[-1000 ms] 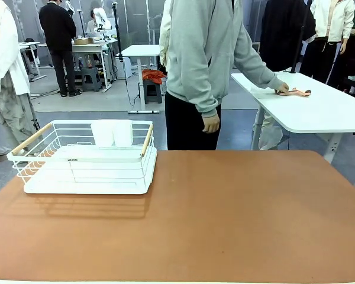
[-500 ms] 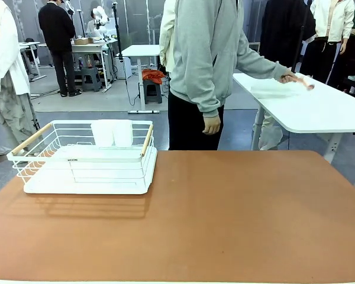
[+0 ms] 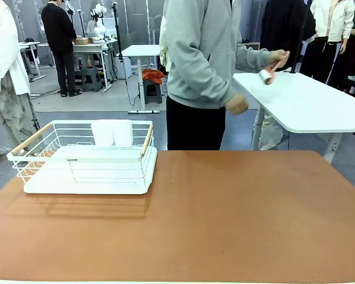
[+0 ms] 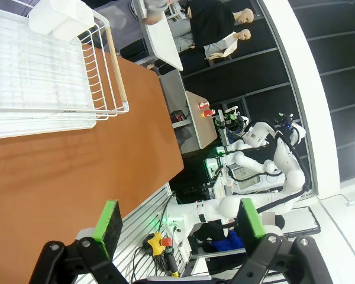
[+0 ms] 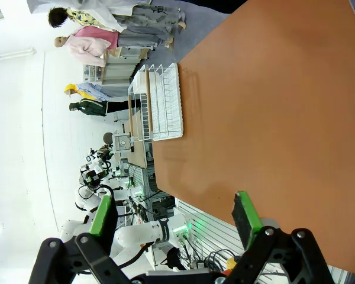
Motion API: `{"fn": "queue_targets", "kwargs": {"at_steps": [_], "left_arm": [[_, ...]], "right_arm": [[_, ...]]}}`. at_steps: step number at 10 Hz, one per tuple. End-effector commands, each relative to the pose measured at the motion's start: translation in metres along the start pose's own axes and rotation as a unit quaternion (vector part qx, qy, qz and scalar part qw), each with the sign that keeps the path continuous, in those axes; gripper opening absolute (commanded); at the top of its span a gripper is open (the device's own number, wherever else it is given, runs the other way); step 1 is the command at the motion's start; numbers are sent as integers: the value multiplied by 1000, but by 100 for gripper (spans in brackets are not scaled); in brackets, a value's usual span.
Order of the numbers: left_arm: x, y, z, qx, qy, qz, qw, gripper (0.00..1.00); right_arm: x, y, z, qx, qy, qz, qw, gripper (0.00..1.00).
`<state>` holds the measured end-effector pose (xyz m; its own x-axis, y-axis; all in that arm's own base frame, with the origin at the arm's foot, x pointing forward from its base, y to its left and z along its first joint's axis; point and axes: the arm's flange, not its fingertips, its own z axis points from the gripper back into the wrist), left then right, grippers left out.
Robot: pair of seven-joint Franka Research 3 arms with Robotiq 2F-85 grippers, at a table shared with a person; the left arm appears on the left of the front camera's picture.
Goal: Clean the table.
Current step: Pick up the Lint Roller when the human hands it over.
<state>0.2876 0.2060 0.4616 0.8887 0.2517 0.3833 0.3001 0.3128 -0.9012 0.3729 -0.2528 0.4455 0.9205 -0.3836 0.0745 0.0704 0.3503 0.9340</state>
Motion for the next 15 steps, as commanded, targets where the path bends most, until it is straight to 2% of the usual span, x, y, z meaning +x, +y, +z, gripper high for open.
{"fn": "queue_targets", "kwargs": {"at_steps": [1,15], "left_arm": [[0,1,2,-12,-5,-11,1000,100],[0,1,2,-12,-5,-11,1000,100]], "right_arm": [[-2,2,0,5,0,6,1000,100],[-2,2,0,5,0,6,1000,100]]}}
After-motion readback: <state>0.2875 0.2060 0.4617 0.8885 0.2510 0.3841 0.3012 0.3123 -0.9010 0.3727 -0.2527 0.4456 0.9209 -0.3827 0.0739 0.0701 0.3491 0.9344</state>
